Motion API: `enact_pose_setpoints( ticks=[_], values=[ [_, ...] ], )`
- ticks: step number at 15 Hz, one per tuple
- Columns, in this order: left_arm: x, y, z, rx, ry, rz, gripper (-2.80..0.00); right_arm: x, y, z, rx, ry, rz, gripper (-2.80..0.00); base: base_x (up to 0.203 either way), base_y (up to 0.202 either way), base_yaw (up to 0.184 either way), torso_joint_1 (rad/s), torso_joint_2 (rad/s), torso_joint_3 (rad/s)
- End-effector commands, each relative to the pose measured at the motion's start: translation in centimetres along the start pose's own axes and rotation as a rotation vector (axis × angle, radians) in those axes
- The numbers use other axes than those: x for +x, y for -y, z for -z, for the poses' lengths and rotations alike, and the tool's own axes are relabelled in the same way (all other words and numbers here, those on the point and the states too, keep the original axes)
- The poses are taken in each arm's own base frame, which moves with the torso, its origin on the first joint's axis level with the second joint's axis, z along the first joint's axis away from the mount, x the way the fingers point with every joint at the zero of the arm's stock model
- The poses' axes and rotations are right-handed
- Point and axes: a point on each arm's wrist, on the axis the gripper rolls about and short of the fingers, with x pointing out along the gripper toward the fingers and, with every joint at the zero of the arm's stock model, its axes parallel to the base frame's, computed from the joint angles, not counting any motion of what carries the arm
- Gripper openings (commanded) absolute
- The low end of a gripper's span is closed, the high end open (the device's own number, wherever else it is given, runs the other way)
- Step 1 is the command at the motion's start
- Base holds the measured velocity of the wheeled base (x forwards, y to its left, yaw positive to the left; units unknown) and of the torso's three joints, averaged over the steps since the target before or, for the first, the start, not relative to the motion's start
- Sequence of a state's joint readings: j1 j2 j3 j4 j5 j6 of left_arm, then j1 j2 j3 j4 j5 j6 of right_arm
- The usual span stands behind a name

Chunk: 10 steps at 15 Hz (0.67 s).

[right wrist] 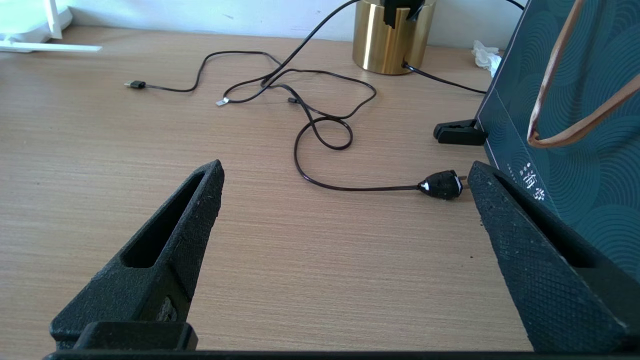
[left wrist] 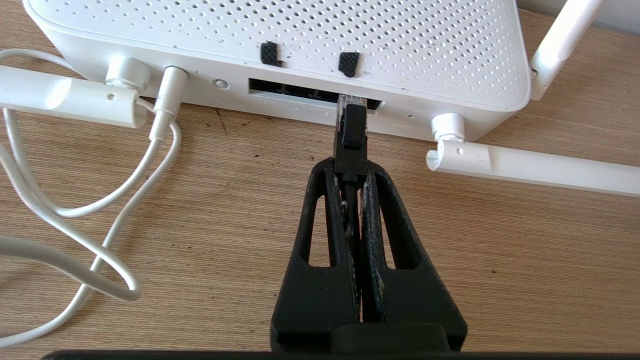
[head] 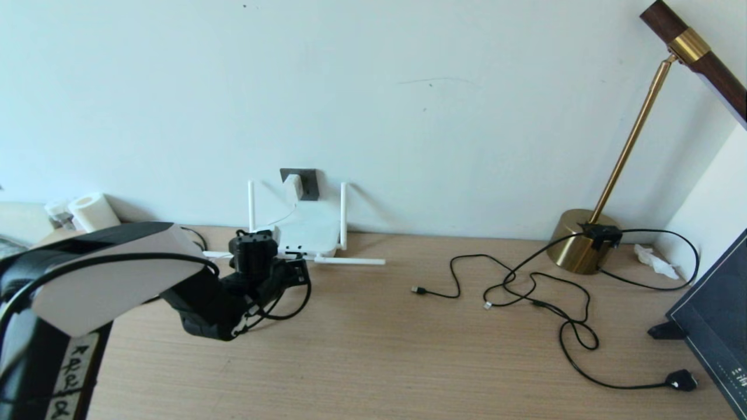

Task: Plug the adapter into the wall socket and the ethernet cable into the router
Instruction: Plug cable into router interface

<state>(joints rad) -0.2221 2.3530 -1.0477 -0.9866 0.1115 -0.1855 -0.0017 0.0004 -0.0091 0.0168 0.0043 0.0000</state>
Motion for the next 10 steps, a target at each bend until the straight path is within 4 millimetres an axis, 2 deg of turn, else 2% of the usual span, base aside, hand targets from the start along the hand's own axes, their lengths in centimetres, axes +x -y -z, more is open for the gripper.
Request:
enact_pose_setpoints(
  ticks=[1, 10],
  values=[
    [-0.02, -0.04, -0.13, -0.003, 0.008, -0.002, -2.8, 0.0, 0.0, 0.0, 0.0, 0.0, -0.001, 0.0, 0.0, 0.0, 0.0, 0.0, 0.0, 0.0],
    [-0.07, -0.06, -0.03, -0.003, 0.006, -0.002, -2.8, 0.01, 0.0, 0.0, 0.0, -0.001, -0.001, 0.0, 0.0, 0.0, 0.0, 0.0, 0.0, 0.0]
  ],
)
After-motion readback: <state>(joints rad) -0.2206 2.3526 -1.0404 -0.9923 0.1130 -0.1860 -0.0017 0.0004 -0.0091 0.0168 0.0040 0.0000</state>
